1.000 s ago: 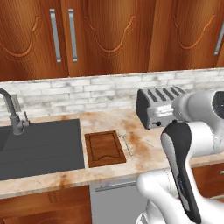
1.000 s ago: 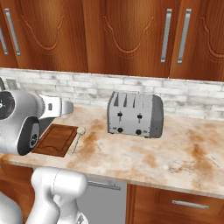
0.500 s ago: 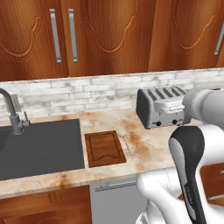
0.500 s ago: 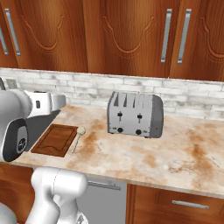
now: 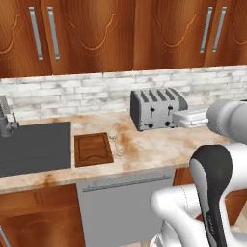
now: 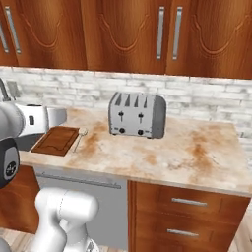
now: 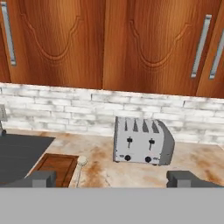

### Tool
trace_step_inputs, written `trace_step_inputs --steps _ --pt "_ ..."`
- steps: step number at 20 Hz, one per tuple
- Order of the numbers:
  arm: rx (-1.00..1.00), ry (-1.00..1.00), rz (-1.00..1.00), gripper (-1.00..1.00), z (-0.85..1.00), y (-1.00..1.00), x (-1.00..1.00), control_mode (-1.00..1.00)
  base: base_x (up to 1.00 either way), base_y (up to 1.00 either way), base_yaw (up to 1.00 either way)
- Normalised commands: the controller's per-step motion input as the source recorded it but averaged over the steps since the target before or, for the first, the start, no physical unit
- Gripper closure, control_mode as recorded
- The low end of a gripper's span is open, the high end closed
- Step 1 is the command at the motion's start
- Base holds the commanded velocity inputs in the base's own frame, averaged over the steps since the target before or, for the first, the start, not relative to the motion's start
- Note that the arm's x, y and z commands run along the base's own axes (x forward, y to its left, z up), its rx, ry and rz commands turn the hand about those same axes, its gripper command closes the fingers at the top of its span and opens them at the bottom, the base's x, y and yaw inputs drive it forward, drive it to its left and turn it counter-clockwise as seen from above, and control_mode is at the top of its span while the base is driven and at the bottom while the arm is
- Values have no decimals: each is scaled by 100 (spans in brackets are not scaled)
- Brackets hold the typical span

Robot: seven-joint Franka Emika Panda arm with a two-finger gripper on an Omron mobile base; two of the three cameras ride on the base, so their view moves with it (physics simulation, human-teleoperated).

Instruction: Grab the spray bottle from the cabinet, then place it next to the cutting board for sanitizing. Then grab the dish brush from the countertop next to the sink and place it next to the cutting board.

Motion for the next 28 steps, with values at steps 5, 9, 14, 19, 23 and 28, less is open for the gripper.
trace_step_inputs --steps 5,9,14,19,23,28 --pt "0 0 0 -100 0 0 0 100 -27 -53 14" --pt "0 0 0 -100 0 0 0 100 -21 -27 46" --pt "0 0 0 -100 0 0 0 100 -17 -50 77" --pt "0 0 0 -100 0 0 0 100 -13 -22 71" --pt "0 0 0 -100 0 0 0 100 2 50 31" --pt "0 0 0 -100 0 0 0 100 24 100 9"
